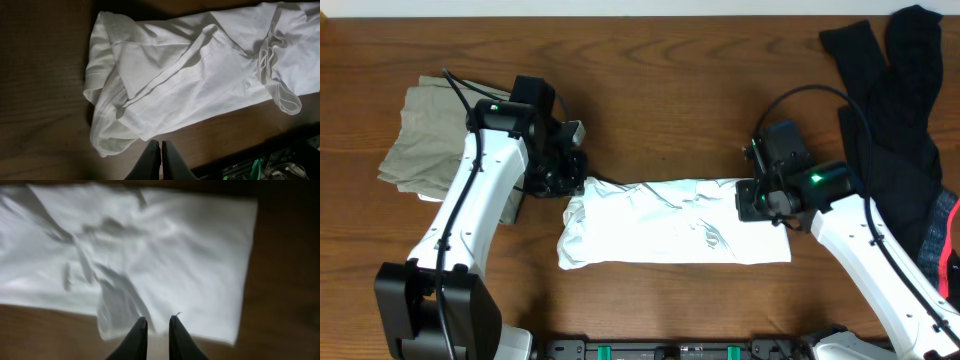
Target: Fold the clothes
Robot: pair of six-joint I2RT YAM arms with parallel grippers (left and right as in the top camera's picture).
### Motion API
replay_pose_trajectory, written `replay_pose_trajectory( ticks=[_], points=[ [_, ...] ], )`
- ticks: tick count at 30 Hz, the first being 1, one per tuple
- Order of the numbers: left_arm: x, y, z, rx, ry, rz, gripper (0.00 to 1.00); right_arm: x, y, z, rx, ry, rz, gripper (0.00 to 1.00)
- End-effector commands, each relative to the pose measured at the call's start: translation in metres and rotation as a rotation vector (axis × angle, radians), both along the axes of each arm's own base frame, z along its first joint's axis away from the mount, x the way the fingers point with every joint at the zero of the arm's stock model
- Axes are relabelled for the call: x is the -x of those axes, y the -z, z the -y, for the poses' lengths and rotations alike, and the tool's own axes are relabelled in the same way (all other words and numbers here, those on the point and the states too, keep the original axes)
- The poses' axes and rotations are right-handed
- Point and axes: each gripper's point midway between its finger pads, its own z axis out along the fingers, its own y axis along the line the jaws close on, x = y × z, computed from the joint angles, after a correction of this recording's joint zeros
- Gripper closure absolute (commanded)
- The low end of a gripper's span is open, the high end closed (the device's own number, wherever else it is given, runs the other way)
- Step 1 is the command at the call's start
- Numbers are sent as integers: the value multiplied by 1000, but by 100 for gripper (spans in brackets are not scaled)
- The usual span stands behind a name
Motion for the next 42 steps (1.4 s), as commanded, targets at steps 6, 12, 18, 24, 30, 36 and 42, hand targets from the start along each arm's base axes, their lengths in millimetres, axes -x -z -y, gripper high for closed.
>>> replay_pose_trajectory(
  ticks=[6,12,18,24,30,36,42],
  points=[
    [-2,-3,-2,-3,-3,10,93,41,34,-28,-48,-70,-137,83],
    [-2,-3,-2,-3,-3,10,93,67,54,-43,-30,-169,-171,82],
    [-2,-3,-2,-3,-3,10,93,69,67,-47,-43,-190,-155,75],
    [-1,-3,-2,-3,-3,10,93,55,72,-57,-83,-196,-83,68],
    [-1,-3,-2,-3,-3,10,93,51,82,-60,-96,-198,-65,67],
    [-2,-3,-2,-3,-3,10,93,53,97,-59,-73,-197,-106,75],
    [-1,-3,-2,-3,-3,10,93,37,108,-70,-93,-199,-71,95]
  ],
)
